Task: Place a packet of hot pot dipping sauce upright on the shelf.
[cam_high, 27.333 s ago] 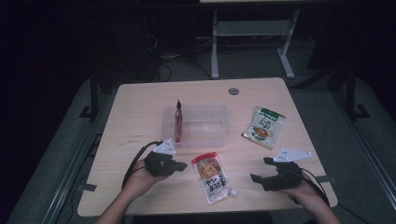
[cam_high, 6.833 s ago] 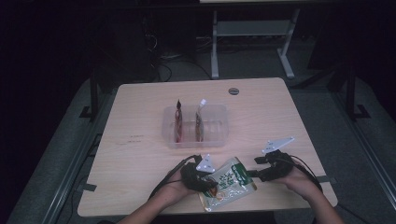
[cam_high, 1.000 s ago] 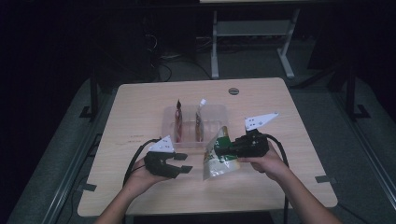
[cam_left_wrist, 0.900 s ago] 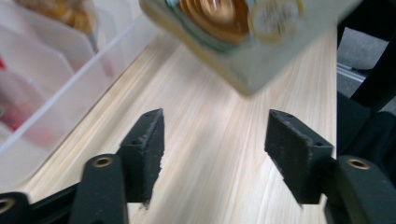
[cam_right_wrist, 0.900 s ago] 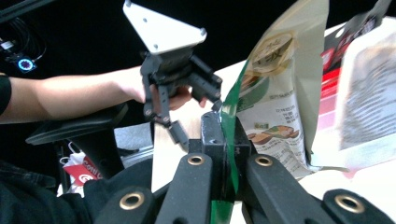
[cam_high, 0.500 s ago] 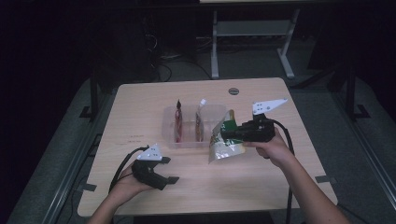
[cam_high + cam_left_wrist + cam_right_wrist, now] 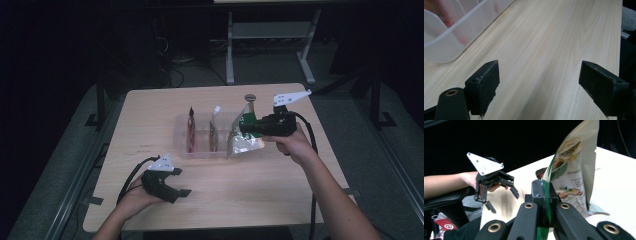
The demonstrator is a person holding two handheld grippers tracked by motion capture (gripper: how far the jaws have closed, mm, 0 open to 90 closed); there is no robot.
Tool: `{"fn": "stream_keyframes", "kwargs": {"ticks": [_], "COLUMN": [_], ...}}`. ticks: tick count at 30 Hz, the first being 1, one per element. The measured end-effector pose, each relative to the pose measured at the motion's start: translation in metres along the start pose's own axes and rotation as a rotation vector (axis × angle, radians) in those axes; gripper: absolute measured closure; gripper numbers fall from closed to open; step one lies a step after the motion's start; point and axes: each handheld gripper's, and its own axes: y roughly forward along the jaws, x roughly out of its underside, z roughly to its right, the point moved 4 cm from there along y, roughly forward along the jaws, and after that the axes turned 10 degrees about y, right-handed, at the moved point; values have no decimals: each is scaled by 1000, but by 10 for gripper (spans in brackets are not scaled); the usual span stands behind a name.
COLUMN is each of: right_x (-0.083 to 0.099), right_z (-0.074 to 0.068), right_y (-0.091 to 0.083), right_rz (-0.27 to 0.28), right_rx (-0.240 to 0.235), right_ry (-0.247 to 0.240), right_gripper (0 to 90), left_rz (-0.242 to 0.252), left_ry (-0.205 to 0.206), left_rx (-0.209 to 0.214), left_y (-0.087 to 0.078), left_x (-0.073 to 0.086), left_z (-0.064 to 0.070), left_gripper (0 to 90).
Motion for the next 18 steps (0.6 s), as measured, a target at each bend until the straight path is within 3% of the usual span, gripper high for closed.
{"fn": "stream_keyframes", "kwargs": {"ticks": [8,18], "right_x": [-18,-14], "right_z": [18,39], "right_y": [3,12], "right_rz": [-11,-28], "right_rx": [39,58], "right_ry": [7,41], "right_gripper": [900,900], "left_rz": [6,2], "left_ry": [-10,-2], "left_rx": [0,19], "left_y": [-1,1], "left_x": [0,1], "left_z": [-1,1], "left_gripper": [164,164]}}
